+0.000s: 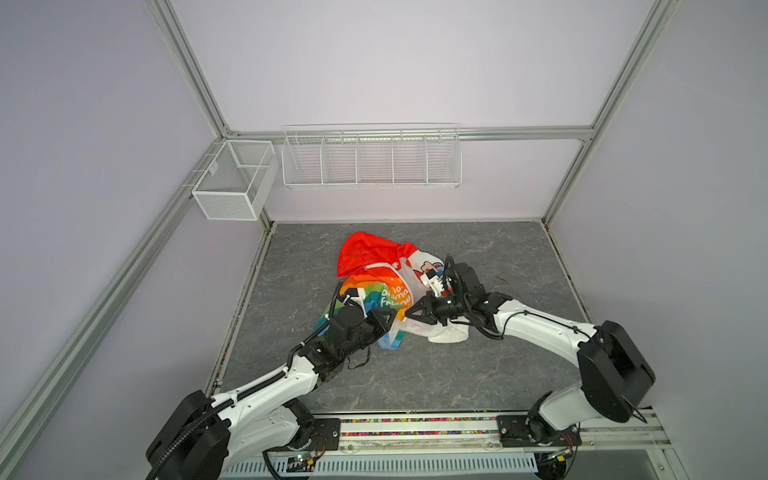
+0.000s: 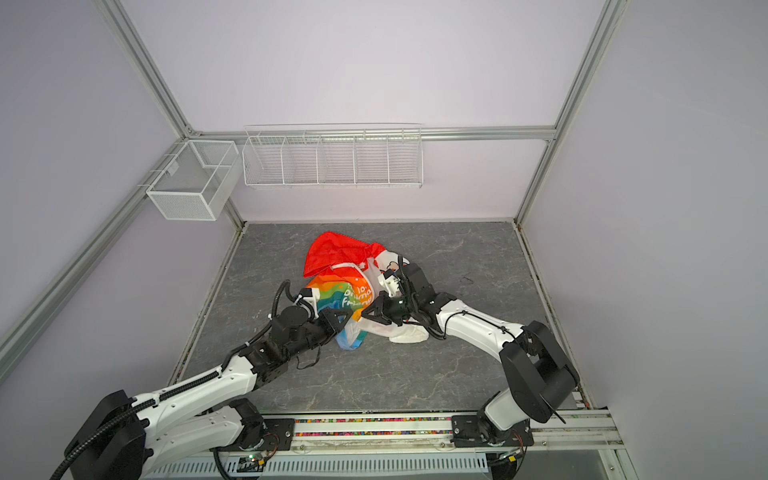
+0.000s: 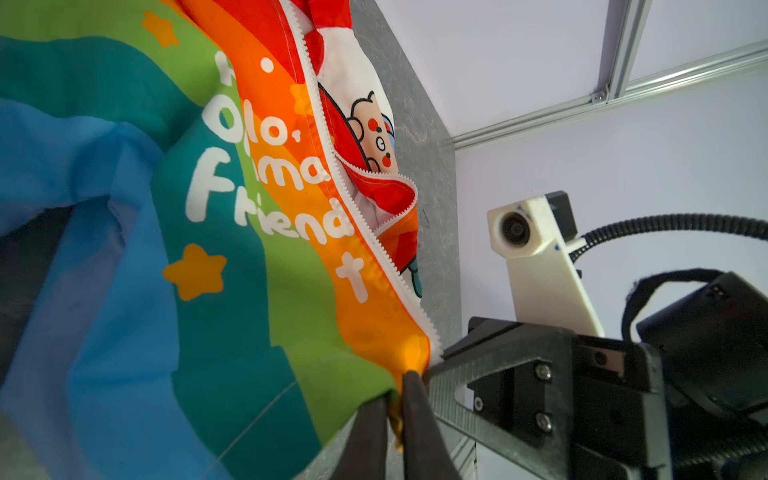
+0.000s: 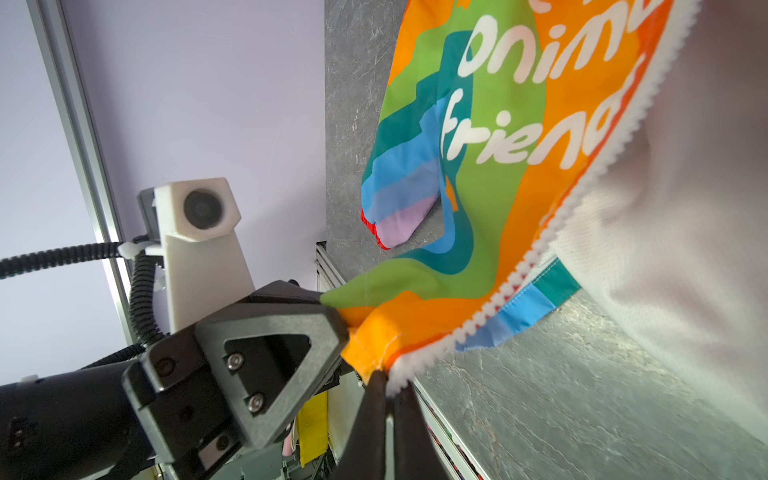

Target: Zip up the jacket

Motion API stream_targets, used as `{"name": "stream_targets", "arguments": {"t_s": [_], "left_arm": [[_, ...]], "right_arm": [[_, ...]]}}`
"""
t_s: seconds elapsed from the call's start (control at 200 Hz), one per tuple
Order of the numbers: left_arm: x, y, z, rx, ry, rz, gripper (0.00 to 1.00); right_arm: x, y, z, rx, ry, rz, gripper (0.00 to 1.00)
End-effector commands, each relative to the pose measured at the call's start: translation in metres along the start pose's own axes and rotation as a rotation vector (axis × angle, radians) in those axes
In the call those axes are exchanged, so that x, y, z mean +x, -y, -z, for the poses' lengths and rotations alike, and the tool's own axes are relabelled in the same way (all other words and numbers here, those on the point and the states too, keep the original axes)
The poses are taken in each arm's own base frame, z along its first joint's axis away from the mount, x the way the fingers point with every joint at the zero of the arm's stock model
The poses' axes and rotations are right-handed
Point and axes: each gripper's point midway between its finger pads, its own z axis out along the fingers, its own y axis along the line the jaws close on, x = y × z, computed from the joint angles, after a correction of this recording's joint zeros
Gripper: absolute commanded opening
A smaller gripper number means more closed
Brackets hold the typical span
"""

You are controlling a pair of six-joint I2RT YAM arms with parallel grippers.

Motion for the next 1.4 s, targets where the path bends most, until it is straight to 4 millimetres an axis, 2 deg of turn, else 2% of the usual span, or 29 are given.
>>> {"name": "stream_targets", "arguments": {"t_s": [0.0, 0.18, 0.415, 0.53, 0.675, 0.8, 0.83, 0.87, 0.95, 1.18, 1.395], "left_arm": [[0.002, -0.003, -0.001, -0.001, -0.014, -0.003, 0.00], [0.004, -0.004, 0.001, -0.005, -0.022, -0.004, 0.00], [0.007, -0.002, 0.002, 0.004, -0.039, -0.004, 0.00], [0.009, -0.003, 0.003, 0.006, -0.045, -0.002, 0.00], [0.011, -0.003, 0.003, 0.009, -0.055, 0.005, 0.00], [0.015, -0.005, 0.002, 0.020, -0.072, 0.028, 0.41], [0.016, -0.004, 0.001, 0.028, -0.076, 0.033, 0.47], [0.017, -0.004, 0.000, 0.033, -0.082, 0.037, 0.49], [0.020, -0.003, -0.001, 0.046, -0.096, 0.043, 0.48], [0.029, 0.001, -0.009, 0.080, -0.149, 0.045, 0.31], [0.029, 0.003, -0.010, 0.092, -0.155, 0.035, 0.29]], "right_arm": [[0.002, 0.003, 0.004, -0.010, 0.001, -0.007, 0.17], [-0.003, 0.004, 0.001, -0.020, 0.011, -0.021, 0.33], [-0.016, 0.005, -0.009, -0.027, 0.025, -0.036, 0.36], [-0.019, 0.008, -0.015, -0.027, 0.016, -0.045, 0.34], [-0.020, 0.014, -0.018, -0.019, 0.015, -0.049, 0.16], [-0.019, 0.017, -0.019, -0.015, 0.014, -0.043, 0.07], [-0.019, 0.019, -0.019, -0.012, 0.015, -0.043, 0.07], [-0.018, 0.020, -0.020, -0.011, 0.014, -0.042, 0.07], [-0.017, 0.022, -0.020, -0.013, 0.011, -0.040, 0.07], [-0.014, 0.024, -0.023, -0.018, -0.001, -0.035, 0.07], [-0.013, 0.028, -0.025, -0.013, -0.012, -0.027, 0.07]]}}
